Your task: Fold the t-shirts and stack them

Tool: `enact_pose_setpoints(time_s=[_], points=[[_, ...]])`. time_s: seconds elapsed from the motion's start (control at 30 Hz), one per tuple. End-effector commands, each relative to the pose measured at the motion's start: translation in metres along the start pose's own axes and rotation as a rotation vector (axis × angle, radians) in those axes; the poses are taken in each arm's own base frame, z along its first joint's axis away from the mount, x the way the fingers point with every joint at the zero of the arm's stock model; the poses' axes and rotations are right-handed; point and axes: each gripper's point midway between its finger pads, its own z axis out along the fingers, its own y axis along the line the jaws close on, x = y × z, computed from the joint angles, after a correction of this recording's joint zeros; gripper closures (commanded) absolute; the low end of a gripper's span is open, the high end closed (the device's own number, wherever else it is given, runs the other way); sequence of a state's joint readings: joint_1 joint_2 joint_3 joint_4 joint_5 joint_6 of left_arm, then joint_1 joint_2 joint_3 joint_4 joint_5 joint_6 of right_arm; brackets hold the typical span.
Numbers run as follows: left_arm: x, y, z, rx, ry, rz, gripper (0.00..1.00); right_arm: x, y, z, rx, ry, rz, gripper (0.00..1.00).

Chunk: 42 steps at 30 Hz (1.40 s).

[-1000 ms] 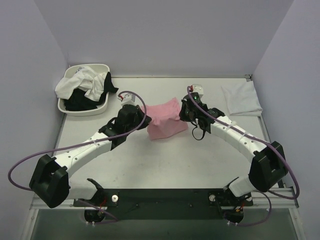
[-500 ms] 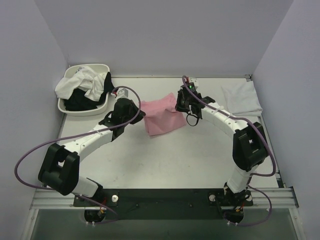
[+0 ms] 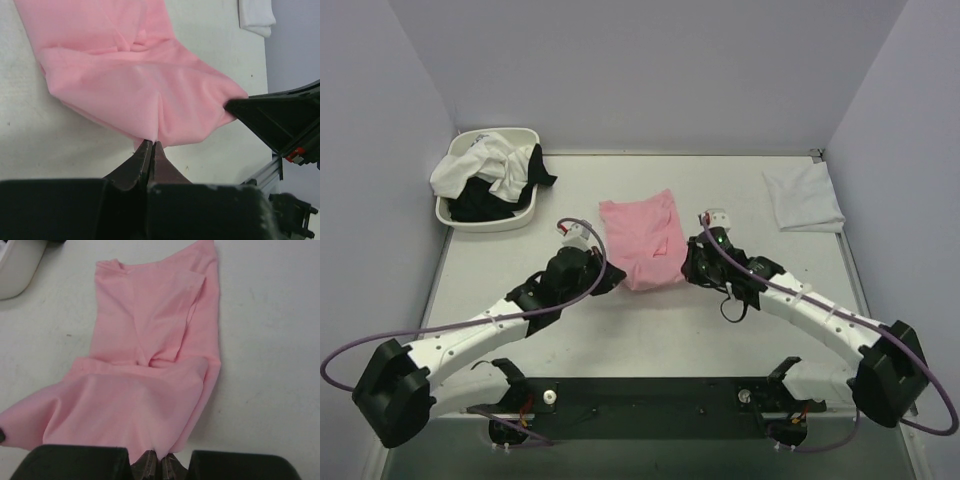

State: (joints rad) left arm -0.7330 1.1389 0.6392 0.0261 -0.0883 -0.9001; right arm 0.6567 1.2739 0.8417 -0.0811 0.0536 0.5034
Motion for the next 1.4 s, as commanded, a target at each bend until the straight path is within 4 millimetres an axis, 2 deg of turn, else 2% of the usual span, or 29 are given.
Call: enact_pose_setpoints(time_s=[0.0, 0.03, 0.07, 0.1, 0.13, 0.2, 0.27, 0.3, 0.33, 0.4, 0.53, 0.57, 0.63, 0.67, 0.73, 0.77, 0.8, 0.87, 0.9, 0.97, 1.03, 1.07, 1.1, 1.13, 1.17, 1.2, 1.3, 1.33, 1.37], points=[[0.022, 0.01, -0.031, -0.012, -0.007, -0.02, 1.0, 0.034, -0.012, -0.036, 0.042, -0.017, -0.027, 1.0], [0.035, 0.003, -0.039, 0.013, 0.016, -0.02, 1.0, 0.04, -0.013, -0.042, 0.041, -0.018, -0.029, 1.0], [0.036, -0.003, -0.049, 0.037, 0.007, -0.02, 1.0, 0.046, -0.008, -0.055, 0.017, -0.025, -0.03, 1.0], [0.042, 0.007, -0.053, -0.001, 0.005, -0.009, 1.0, 0.054, -0.016, -0.058, 0.044, -0.031, -0.041, 1.0], [0.054, -0.005, -0.064, 0.042, 0.026, -0.006, 1.0, 0.063, -0.018, -0.064, 0.054, -0.023, -0.052, 1.0], [0.067, 0.0, -0.072, 0.02, 0.031, -0.016, 1.0, 0.075, -0.011, -0.077, 0.016, -0.029, -0.048, 1.0], [0.087, -0.003, -0.084, 0.047, 0.062, 0.002, 1.0, 0.085, -0.019, -0.083, 0.045, -0.041, -0.058, 1.0], [0.088, 0.004, -0.087, 0.014, 0.039, -0.013, 1.0, 0.093, -0.011, -0.088, 0.021, -0.044, -0.068, 1.0], [0.091, 0.006, -0.09, 0.017, 0.032, -0.013, 1.0, 0.091, -0.015, -0.091, 0.037, -0.074, -0.074, 1.0], [0.093, 0.004, -0.096, 0.017, 0.022, 0.009, 1.0, 0.089, -0.007, -0.098, 0.011, -0.106, -0.1, 1.0], [0.065, -0.016, -0.105, 0.037, -0.044, 0.069, 1.0, 0.053, 0.005, -0.114, 0.013, -0.21, -0.139, 1.0], [0.048, -0.03, -0.11, 0.046, -0.086, 0.067, 1.0, 0.035, 0.011, -0.123, 0.015, -0.254, -0.131, 1.0], [0.029, -0.036, -0.108, 0.023, -0.128, 0.124, 1.0, 0.021, 0.015, -0.123, 0.049, -0.274, -0.19, 1.0], [0.016, -0.05, -0.111, 0.046, -0.149, 0.113, 1.0, 0.006, 0.022, -0.128, 0.045, -0.298, -0.186, 1.0], [-0.003, -0.053, -0.104, 0.036, -0.185, 0.145, 1.0, -0.009, 0.027, -0.126, 0.058, -0.311, -0.213, 1.0], [-0.01, -0.066, -0.104, 0.08, -0.183, 0.133, 1.0, -0.018, 0.034, -0.128, 0.039, -0.321, -0.209, 1.0], [-0.023, -0.06, -0.095, 0.051, -0.207, 0.144, 1.0, -0.026, 0.04, -0.128, 0.023, -0.34, -0.198, 1.0], [-0.034, -0.068, -0.09, 0.079, -0.213, 0.15, 1.0, -0.038, 0.033, -0.115, 0.053, -0.333, -0.189, 1.0], [-0.04, -0.068, -0.083, 0.069, -0.217, 0.152, 1.0, -0.045, 0.039, -0.111, 0.02, -0.328, -0.169, 1.0], [-0.056, -0.065, -0.072, 0.07, -0.233, 0.141, 1.0, -0.054, 0.032, -0.093, 0.053, -0.321, -0.159, 1.0], [-0.067, -0.058, -0.053, 0.065, -0.226, 0.117, 1.0, -0.057, 0.037, -0.074, 0.048, -0.293, -0.157, 1.0], [-0.069, -0.054, -0.046, 0.064, -0.219, 0.11, 1.0, -0.065, 0.032, -0.065, 0.065, -0.296, -0.133, 1.0], [-0.064, -0.044, -0.033, 0.04, -0.195, 0.105, 1.0, -0.061, 0.035, -0.051, 0.055, -0.259, -0.136, 1.0], [-0.071, -0.043, -0.026, 0.054, -0.202, 0.091, 1.0, -0.063, 0.033, -0.043, 0.057, -0.247, -0.121, 1.0], [-0.063, -0.033, -0.013, 0.023, -0.169, 0.089, 1.0, -0.07, 0.026, -0.034, 0.069, -0.25, -0.093, 1.0], [-0.066, -0.033, -0.006, 0.032, -0.178, 0.081, 1.0, -0.067, 0.025, -0.021, 0.067, -0.22, -0.09, 1.0], [-0.062, -0.022, 0.019, 0.023, -0.146, 0.062, 1.0, -0.07, 0.014, 0.0, 0.098, -0.2, -0.068, 1.0], [-0.064, -0.026, 0.024, 0.042, -0.144, 0.058, 1.0, -0.072, 0.015, 0.004, 0.09, -0.196, -0.066, 1.0], [-0.063, -0.017, 0.034, 0.019, -0.128, 0.049, 1.0, -0.074, 0.013, 0.009, 0.091, -0.19, -0.058, 1.0]])
